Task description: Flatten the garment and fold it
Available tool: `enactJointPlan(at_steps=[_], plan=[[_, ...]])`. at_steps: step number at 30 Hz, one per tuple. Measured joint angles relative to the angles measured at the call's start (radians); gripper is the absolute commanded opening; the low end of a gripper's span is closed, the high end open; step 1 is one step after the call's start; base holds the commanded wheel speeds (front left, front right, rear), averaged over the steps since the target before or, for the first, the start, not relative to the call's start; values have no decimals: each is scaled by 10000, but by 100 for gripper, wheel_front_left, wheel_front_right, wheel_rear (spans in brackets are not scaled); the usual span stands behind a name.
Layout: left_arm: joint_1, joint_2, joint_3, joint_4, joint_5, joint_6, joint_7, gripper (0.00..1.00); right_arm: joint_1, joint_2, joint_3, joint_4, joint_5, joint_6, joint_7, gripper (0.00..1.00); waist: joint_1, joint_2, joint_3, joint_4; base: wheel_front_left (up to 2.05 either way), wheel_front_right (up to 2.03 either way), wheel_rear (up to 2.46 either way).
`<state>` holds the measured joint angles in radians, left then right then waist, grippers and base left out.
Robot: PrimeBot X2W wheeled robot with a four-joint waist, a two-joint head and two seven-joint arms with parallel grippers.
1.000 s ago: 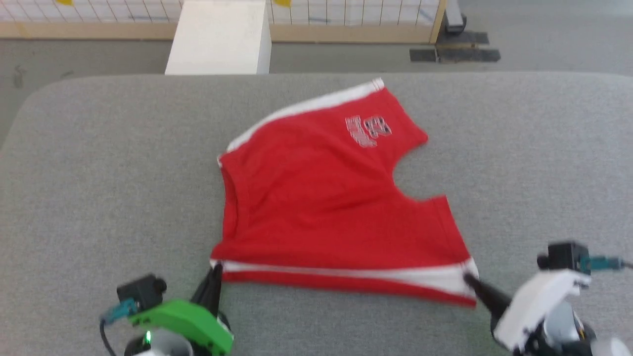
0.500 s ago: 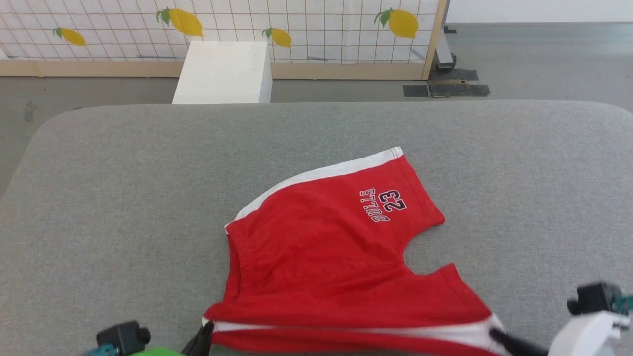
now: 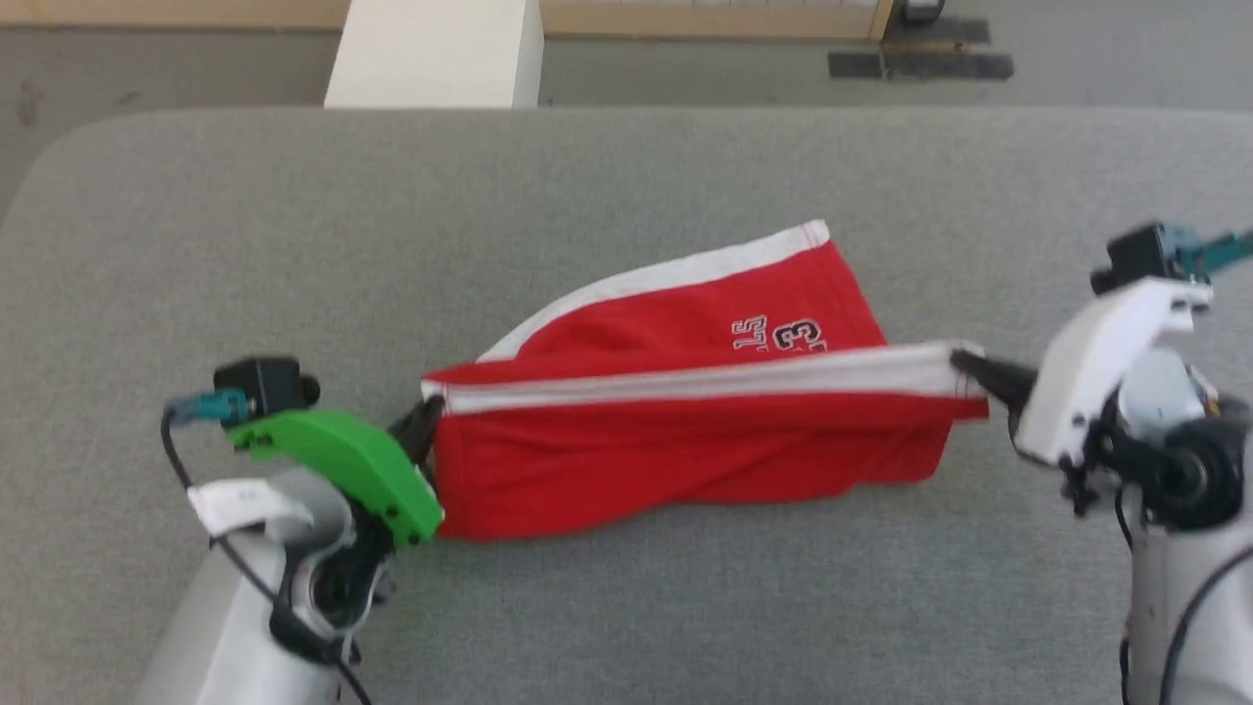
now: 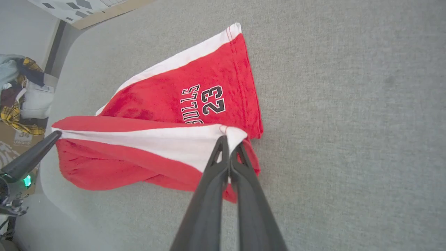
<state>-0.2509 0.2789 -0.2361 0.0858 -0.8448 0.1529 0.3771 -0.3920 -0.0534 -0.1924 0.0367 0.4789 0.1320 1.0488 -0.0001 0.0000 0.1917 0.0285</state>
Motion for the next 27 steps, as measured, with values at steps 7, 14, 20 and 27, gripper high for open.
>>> enactJointPlan(at_steps=[7,14,20,27], plan=[[-1533,-320,-203,1287,0,-479,-42,0,-2094,17,123,1985,-1177,2,-978,0,0,0,1065,254,0,0,0],[-2043,-525,-328,1858,23,-876,-531,0,-3320,21,370,3567,-1647,2,-2253,0,0,0,1913,592,0,0,0],[-2253,-612,-88,1887,-4,-989,-1034,0,-4125,31,491,4669,-1925,2,-3430,0,1,0,2377,860,0,0,0],[-2260,-608,29,1837,-33,-976,-1158,0,-4910,42,253,5827,-2548,2,-4380,0,1,0,2583,1087,0,0,0]])
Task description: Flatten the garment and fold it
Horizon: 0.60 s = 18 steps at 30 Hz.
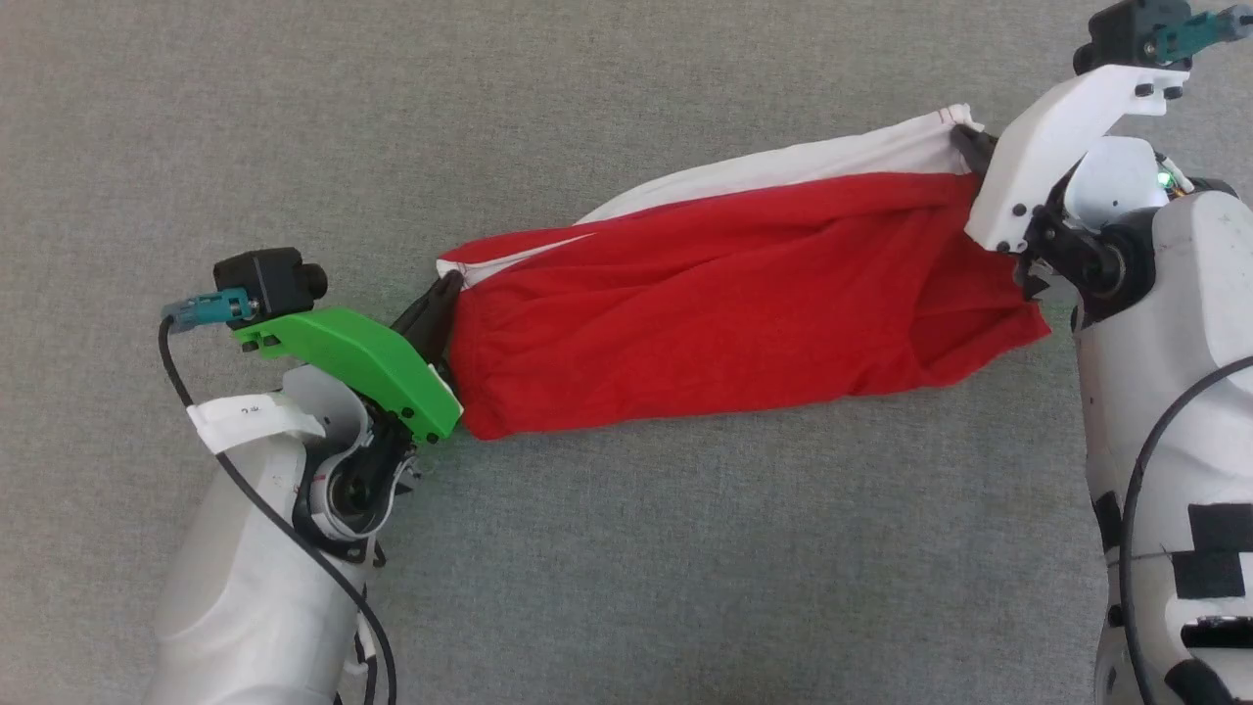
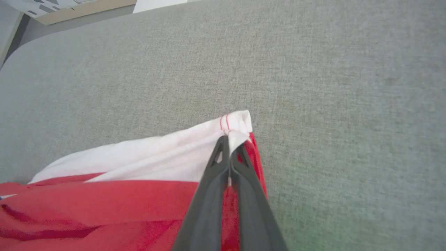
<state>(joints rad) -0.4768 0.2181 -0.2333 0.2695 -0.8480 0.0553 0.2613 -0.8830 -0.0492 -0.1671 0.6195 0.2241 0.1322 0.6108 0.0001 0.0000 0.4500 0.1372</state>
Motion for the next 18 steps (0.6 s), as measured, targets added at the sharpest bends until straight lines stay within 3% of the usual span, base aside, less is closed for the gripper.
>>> enactJointPlan(at_steps=[8,9,10,11,12,18], plan=[[1,-13,-40,-19,-42,0,17,0,-505,12,-518,1018,-660,0,-663,0,0,0,25,29,0,0,0],[1,-15,-48,-8,-44,0,17,0,-571,10,-477,1164,-617,0,-713,24,0,0,10,27,0,0,0],[1,-23,-36,-4,-61,0,13,27,-614,-2,-412,1252,-512,0,-757,100,0,0,-11,24,0,0,0],[2,-29,-35,4,-75,0,13,72,-642,4,-364,1360,-343,0,-859,100,0,0,-49,17,0,0,0],[12,-27,-36,17,-75,33,12,100,-653,4,-307,1463,-209,0,-945,100,0,0,-98,7,0,0,0],[184,42,96,-82,-67,173,-211,100,-620,-2,-148,1584,430,0,-1503,100,0,0,-581,-33,0,0,0]])
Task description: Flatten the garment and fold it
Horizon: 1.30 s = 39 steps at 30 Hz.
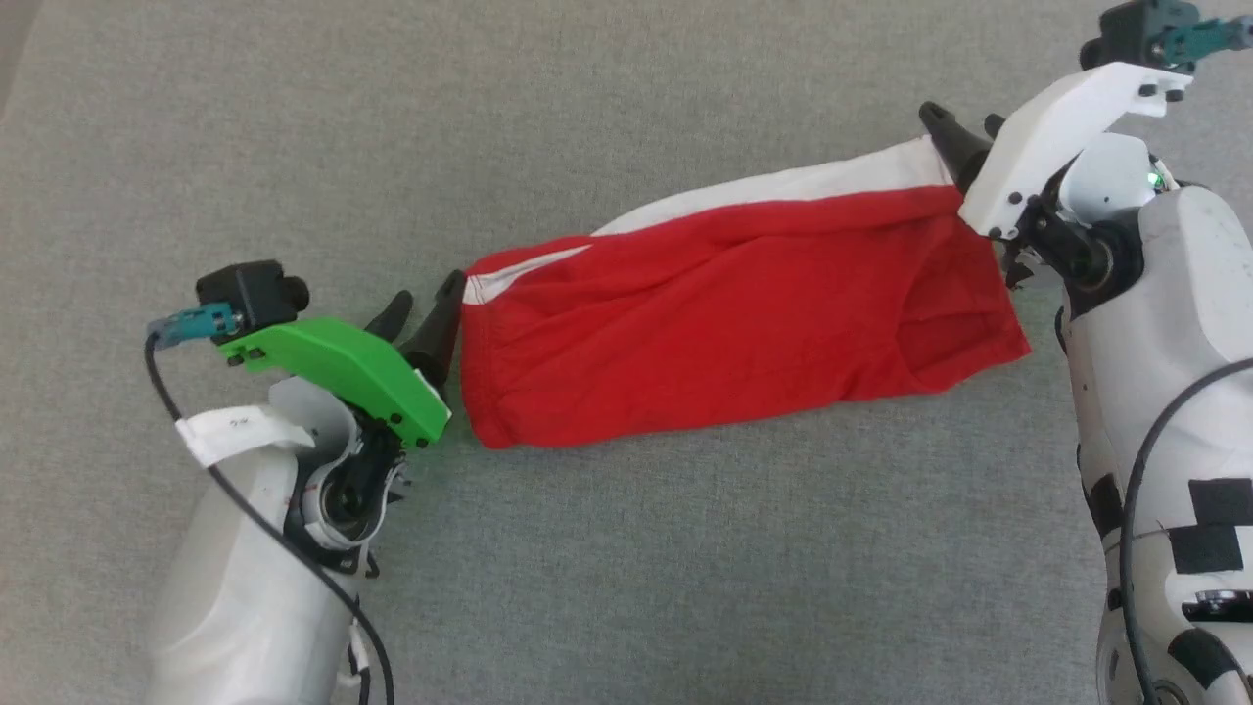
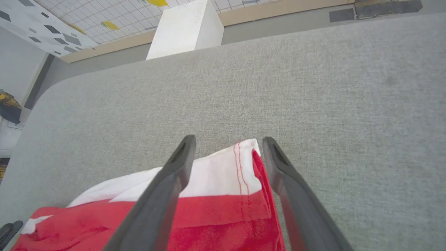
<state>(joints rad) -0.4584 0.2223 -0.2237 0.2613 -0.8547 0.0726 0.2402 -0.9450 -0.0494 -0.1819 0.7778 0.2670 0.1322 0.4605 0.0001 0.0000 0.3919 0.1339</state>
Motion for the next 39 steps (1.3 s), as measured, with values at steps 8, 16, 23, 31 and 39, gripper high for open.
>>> enactJointPlan(at_steps=[8,16,23,31,39], plan=[[1155,1039,-96,-1133,2188,445,-2468,100,1825,-656,414,-1124,-165,-2,-1020,100,0,0,-1261,-98,0,0,0],[3078,1206,-591,-1931,3977,1310,-4546,100,4416,-922,1423,-2410,-1300,-2,-456,100,0,0,-2319,-241,0,0,0],[3745,803,-698,-2059,3839,1411,-4719,100,4744,-746,1804,-2963,-1582,0,564,100,-1,0,-2384,-275,0,0,0],[3505,527,-815,-1774,3781,1172,-4807,100,3579,-709,1705,-2301,-2439,0,1271,100,-1,0,-1830,74,0,0,0],[3070,286,-880,-1440,3774,957,-4886,100,3101,-752,1452,-1254,-2997,-2,1983,100,-1,0,-1290,530,0,0,0]])
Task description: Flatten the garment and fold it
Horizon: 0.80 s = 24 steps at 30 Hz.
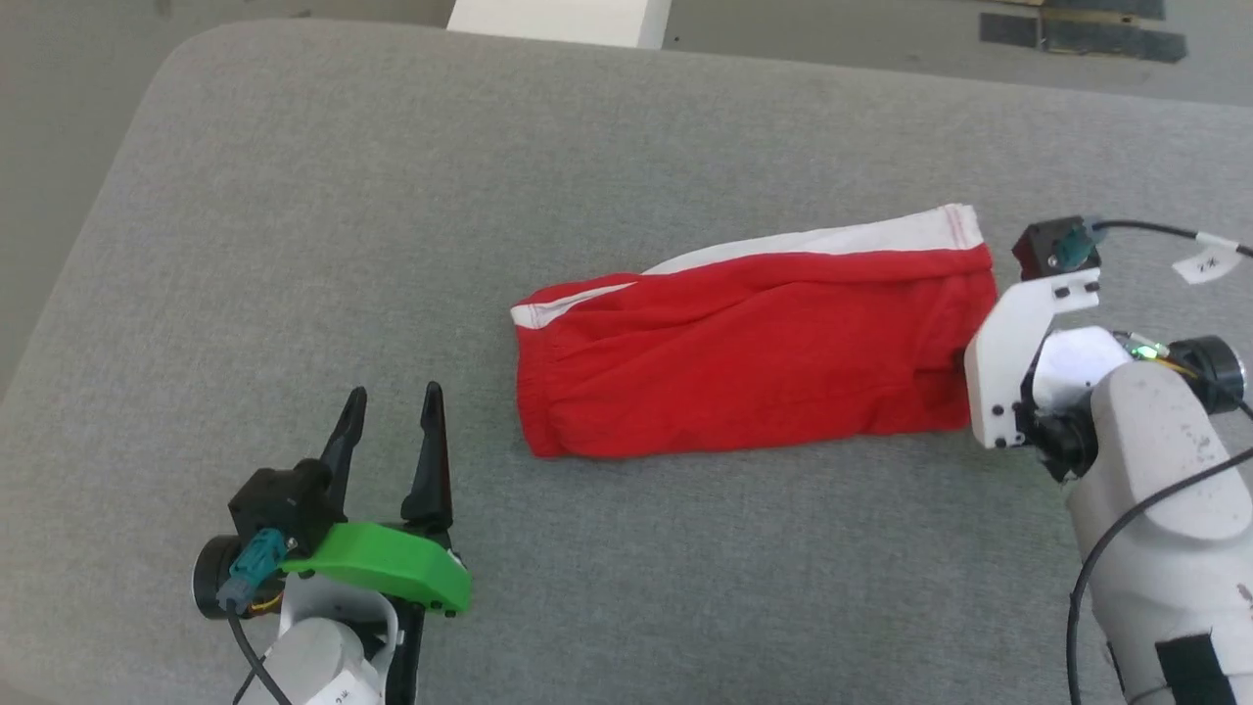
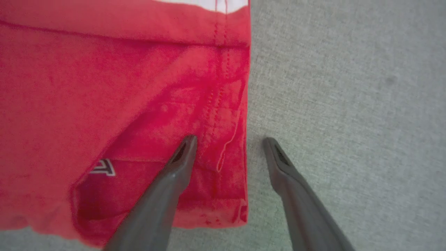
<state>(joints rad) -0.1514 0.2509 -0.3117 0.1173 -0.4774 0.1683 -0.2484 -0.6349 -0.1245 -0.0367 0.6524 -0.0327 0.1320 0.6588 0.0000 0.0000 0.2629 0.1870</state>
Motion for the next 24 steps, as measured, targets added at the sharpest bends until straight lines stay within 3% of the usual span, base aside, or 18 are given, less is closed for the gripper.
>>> enactJointPlan(at_steps=[1,2,4,7,13,24], plan=[[1,-4,0,46,-23,-4,-2,100,-89,8,-8,48,0,0,96,100,0,0,51,46,0,0,0],[1,-4,0,79,-48,-8,-4,100,-170,0,-23,102,4,0,184,84,0,0,95,82,0,0,0],[2,-15,-13,153,-90,-19,4,100,-242,-13,-10,130,44,0,234,0,0,0,132,113,0,0,0],[-1,-81,-121,244,-330,-104,295,100,-248,15,71,171,280,0,242,0,0,0,83,73,0,0,0],[-463,-334,-585,295,-715,-125,2117,100,-231,31,290,132,677,2,173,0,0,0,-125,-141,0,0,0],[-1720,-267,-1233,993,-1206,681,6289,100,-207,-31,936,-242,1135,0,127,0,0,0,-247,-678,0,0,0]])
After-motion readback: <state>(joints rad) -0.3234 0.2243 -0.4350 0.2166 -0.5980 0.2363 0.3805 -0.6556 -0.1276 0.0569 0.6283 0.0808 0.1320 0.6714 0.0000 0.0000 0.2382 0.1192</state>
